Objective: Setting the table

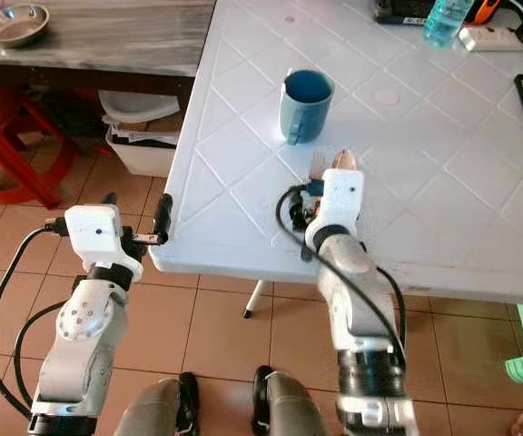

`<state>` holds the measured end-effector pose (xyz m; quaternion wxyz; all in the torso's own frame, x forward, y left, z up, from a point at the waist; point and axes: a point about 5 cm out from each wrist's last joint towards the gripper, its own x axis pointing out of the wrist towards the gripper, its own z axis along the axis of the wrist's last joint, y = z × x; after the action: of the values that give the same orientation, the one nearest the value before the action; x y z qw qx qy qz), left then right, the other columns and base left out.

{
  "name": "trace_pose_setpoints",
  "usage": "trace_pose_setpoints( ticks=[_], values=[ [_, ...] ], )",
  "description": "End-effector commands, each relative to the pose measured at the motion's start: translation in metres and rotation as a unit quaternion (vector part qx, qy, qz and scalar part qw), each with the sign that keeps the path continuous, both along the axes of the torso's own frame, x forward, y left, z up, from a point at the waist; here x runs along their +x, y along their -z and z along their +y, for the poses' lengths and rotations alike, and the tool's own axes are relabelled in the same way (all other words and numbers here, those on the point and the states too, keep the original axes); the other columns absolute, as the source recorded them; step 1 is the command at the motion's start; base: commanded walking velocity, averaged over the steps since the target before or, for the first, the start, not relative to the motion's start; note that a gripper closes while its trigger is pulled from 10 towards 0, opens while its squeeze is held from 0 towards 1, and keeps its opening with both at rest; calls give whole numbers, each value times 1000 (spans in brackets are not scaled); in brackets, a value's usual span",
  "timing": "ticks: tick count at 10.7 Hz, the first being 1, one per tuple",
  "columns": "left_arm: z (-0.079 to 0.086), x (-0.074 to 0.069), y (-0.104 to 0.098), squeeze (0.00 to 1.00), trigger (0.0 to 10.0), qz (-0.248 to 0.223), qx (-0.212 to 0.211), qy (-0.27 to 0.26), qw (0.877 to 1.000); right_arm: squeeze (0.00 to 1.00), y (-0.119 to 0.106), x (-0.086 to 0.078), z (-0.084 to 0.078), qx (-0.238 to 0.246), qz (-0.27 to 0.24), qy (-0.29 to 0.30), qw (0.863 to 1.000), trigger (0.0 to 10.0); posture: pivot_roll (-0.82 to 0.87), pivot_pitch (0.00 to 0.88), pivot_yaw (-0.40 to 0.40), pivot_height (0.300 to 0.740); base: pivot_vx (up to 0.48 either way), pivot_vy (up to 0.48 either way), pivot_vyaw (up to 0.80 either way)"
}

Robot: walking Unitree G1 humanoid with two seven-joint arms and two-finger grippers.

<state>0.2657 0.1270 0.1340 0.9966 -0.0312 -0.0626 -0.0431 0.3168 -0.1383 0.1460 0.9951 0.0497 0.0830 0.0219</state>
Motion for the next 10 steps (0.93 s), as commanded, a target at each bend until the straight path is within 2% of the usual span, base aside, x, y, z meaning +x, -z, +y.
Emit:
trace_pose_setpoints(
  ticks=[1,4,8,10],
  values=[
    [-1,-1,3,0,10000,6,1,8,1000,0,7,0,-5,0,22,7,1000,0,-54,223,-24,740,0,0,0],
    [-2,-1,3,0,10000,8,0,12,1000,0,23,1,-9,-4,81,6,997,0,-54,225,-25,740,0,0,0],
    [-4,-2,7,0,10000,16,0,23,1000,0,34,1,-10,-5,111,-5,994,0,-56,226,-24,740,0,0,0],
    [-9,-5,7,0,10000,17,-12,50,999,0,42,-4,-14,5,131,2,991,0,-52,227,-25,740,0,0,0]
  ],
)
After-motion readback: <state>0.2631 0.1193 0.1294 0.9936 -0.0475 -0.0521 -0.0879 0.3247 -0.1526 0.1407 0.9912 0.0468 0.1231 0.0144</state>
